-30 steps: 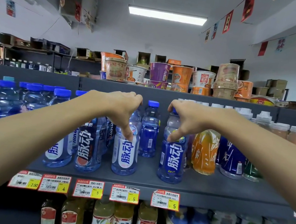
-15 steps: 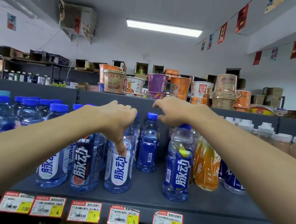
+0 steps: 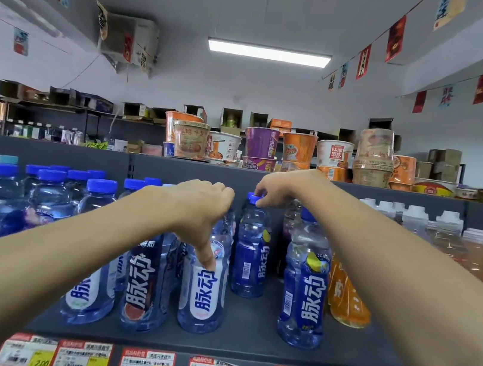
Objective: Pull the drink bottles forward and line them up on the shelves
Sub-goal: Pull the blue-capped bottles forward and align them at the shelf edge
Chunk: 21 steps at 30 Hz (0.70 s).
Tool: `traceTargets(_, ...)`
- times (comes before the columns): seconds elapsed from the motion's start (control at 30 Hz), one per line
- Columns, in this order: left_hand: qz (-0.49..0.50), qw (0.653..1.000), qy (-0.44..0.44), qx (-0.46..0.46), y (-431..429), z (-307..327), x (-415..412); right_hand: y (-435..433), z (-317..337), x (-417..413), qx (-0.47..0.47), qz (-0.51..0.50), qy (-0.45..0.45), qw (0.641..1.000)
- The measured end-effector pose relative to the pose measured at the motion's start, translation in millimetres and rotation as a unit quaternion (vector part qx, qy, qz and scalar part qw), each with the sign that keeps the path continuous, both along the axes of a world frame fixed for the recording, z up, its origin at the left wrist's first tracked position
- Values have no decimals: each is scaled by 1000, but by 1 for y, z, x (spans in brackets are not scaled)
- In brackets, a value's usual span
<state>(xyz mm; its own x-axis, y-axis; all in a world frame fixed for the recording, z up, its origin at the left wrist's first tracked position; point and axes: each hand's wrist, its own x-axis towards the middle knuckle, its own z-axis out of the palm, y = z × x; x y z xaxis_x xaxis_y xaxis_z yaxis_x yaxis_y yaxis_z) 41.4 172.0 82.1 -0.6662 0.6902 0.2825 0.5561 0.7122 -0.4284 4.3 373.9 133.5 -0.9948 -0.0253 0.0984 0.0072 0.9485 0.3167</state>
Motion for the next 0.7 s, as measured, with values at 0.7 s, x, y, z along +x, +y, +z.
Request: traceTargets(0.7,-21,1000,-8,6,-5,-1,-1,0,-7,-1,-8,-20,-42,999)
